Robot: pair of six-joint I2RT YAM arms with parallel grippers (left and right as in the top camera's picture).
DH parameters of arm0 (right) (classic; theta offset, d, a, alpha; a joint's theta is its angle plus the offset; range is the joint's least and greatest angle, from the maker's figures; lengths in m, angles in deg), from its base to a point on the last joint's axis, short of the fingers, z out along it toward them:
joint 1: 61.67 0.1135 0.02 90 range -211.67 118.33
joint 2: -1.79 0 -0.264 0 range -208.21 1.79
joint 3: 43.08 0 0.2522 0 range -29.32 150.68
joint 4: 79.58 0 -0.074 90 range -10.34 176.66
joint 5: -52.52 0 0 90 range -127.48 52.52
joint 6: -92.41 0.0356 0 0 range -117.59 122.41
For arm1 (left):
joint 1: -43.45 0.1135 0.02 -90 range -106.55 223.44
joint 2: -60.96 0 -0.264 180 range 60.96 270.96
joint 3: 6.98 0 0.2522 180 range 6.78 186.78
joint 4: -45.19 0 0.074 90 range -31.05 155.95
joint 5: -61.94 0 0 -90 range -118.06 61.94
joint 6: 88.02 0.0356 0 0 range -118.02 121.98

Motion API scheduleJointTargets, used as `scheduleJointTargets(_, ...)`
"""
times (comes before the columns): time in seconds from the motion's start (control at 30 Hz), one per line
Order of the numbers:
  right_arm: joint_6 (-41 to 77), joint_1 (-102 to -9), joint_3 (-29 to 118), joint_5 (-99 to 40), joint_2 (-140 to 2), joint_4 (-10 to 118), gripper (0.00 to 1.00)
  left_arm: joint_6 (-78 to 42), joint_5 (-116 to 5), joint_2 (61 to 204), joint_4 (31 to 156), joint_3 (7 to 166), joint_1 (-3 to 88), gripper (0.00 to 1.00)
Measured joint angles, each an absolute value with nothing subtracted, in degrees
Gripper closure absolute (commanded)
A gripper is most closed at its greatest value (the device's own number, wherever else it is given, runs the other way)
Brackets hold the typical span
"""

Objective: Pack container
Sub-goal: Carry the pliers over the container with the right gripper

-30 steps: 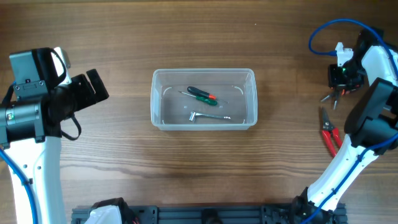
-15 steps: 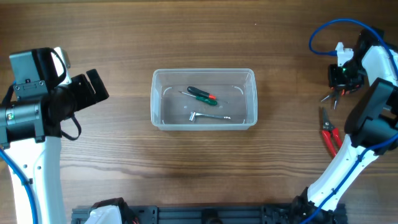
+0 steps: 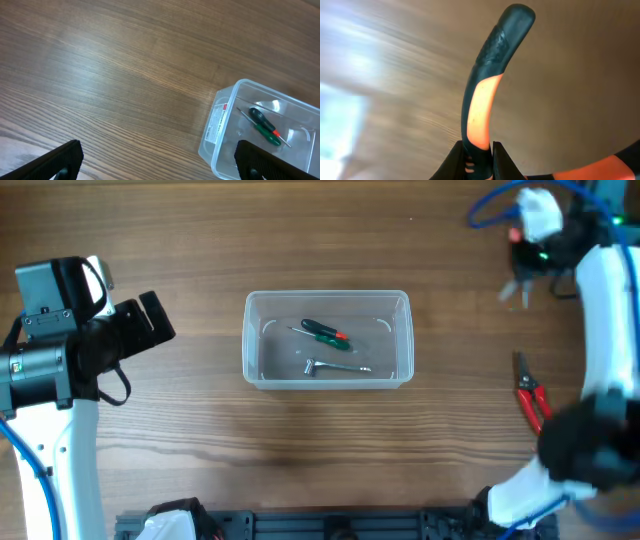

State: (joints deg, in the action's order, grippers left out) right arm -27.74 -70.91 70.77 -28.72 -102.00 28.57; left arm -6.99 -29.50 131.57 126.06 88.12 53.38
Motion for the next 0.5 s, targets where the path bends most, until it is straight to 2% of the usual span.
scheduleJointTargets(0.1,-38.3,-52.2,72.2,-26.0,-91.6,25.7,0.96,-7.0,-29.5,131.6,126.1,88.1,53.4,0.0)
scheduleJointTargets(0.23,-48.9,-31.7,72.3,-24.6,-93.3,24.3,0.95,-7.0,-29.5,131.6,126.1,88.1,53.4,0.0)
scheduleJointTargets(0.37,-52.9,-23.6,72.3,-24.6,-103.9,23.5,0.96,-7.0,-29.5,131.6,126.1,88.1,53.4,0.0)
scheduleJointTargets(0.5,-53.2,-20.4,72.2,-24.3,-117.5,23.5,0.96,-7.0,-29.5,131.6,126.1,88.1,53.4,0.0)
